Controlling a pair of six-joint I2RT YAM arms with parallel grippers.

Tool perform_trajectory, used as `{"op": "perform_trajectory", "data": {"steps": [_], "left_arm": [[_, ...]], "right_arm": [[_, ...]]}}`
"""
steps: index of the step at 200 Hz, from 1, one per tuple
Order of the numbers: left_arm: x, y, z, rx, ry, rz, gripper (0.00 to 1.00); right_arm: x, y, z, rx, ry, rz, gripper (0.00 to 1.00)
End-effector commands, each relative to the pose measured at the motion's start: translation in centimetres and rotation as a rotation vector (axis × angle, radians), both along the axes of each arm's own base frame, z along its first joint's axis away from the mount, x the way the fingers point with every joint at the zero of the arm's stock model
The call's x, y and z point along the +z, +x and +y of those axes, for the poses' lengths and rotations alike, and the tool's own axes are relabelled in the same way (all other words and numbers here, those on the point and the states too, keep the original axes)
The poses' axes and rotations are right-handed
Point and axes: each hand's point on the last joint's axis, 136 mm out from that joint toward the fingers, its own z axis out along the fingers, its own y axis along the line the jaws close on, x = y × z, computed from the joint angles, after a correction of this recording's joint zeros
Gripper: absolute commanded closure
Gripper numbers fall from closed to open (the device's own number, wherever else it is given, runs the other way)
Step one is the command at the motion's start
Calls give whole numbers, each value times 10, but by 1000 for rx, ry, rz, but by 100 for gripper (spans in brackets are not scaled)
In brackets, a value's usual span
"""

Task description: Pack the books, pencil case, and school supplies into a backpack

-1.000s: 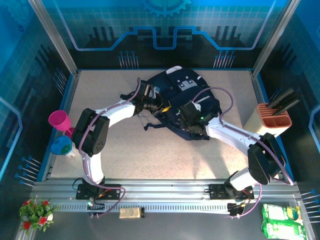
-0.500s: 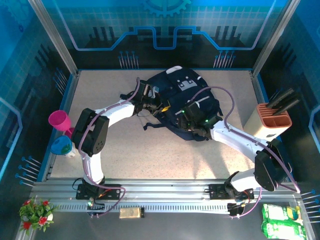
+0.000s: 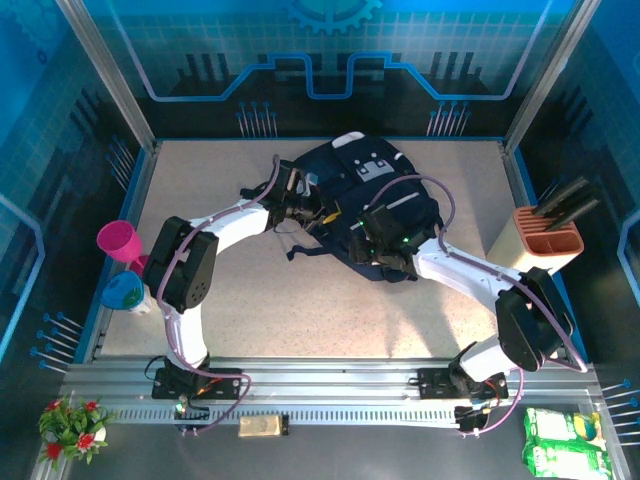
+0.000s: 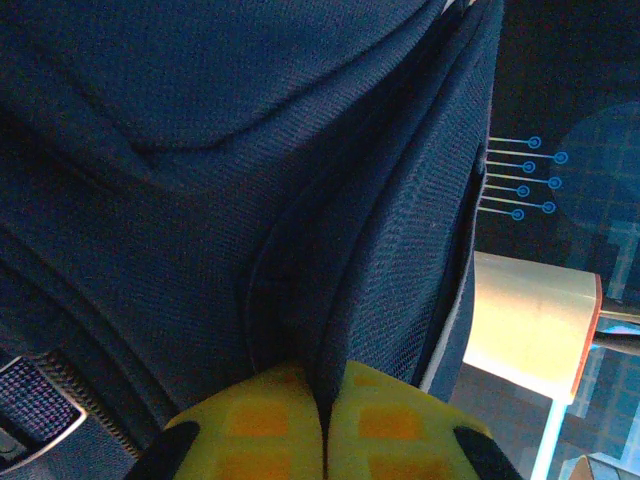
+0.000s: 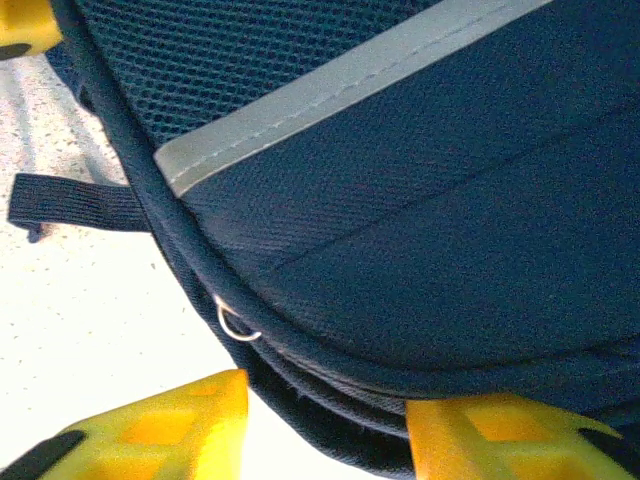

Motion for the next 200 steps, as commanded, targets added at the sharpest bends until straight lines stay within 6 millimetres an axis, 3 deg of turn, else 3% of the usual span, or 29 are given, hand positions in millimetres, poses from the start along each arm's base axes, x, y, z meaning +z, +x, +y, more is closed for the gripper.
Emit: {"op": "perform_trajectory", "data": {"steps": [1,31,77,100,142,200], "left_arm": [[46,8,0,-24,-51,-96,99],[46,8,0,-24,-50,-95,99],[44,8,1,-22,-51,-88,99],[43,9,2,-19,-49,-87,99],[35,14,15,18,-26,-81,100],[19,31,53,65,53,-79,100]], "right_arm": [[11,8,10,25,48,-16,65],[10,11,10,24,38,-23,72],[11,21,13,33,14,-38,70],[8,24,11,15,-13,-30,75],[5,18,-9,-64,-59,-22,94],[-13,-2,-53,-154,-116,14,99]]}}
